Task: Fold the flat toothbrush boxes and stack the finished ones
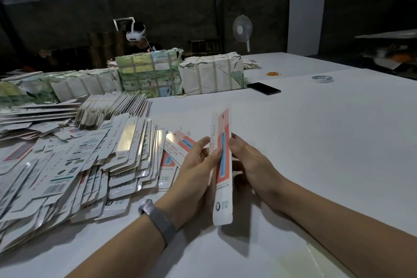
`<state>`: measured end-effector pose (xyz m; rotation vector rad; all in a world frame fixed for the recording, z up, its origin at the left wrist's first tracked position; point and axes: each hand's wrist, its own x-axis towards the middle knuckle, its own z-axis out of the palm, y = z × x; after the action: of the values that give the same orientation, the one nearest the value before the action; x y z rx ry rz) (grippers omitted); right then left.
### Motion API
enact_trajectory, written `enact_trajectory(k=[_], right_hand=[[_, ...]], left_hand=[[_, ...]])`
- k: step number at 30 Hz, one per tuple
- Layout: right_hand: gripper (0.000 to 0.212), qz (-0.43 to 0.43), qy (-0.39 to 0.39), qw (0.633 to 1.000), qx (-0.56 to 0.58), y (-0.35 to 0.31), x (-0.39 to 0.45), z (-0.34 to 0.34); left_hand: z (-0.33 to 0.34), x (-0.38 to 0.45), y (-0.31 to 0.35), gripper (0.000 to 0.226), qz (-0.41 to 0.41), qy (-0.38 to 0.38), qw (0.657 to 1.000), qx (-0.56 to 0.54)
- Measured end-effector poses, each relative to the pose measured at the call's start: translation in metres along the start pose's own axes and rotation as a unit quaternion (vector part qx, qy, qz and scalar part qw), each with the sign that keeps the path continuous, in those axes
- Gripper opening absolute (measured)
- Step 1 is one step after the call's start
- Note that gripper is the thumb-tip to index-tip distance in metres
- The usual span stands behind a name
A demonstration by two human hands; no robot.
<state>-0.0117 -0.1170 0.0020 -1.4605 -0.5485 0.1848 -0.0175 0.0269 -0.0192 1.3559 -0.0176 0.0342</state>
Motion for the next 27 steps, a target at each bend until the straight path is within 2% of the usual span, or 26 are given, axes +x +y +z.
enact_trajectory(k=[4, 7, 10, 15, 18, 22, 27], right_hand=[[0.027, 0.000, -0.015, 1.000, -0.013, -0.001, 0.001, -0.003], [0.045, 0.020, -0.019, 1.000, -0.008, 0.006, 0.006, -0.006], [0.041, 0.005, -0.014, 1.000, 0.006, 0.007, 0.006, -0.004], [0.037, -0.007, 0.022, 1.000, 0.002, 0.008, 0.003, -0.008], [0.043, -0.003, 0.023, 1.000, -0.005, 0.008, 0.004, -0.012], [0.038, -0.013, 0.023, 1.000, -0.009, 0.007, 0.003, -0.012], [0.046, -0.021, 0.040, 0.998, -0.046, 0.007, 0.003, -0.013]], left_hand=[[0.005, -0.006, 0.001, 0.067, 0.008, -0.006, 1.000, 0.016], [0.007, -0.011, 0.004, 0.045, 0.035, 0.002, 0.999, 0.032], [0.009, -0.014, 0.006, 0.028, 0.048, 0.004, 0.998, 0.040], [0.006, -0.011, 0.007, 0.030, 0.068, 0.007, 0.996, 0.065], [0.003, -0.008, 0.007, 0.028, 0.073, 0.007, 0.995, 0.069], [0.000, -0.008, 0.009, 0.026, 0.096, 0.014, 0.993, 0.065], [-0.001, -0.007, 0.005, 0.023, 0.124, 0.027, 0.988, 0.084]])
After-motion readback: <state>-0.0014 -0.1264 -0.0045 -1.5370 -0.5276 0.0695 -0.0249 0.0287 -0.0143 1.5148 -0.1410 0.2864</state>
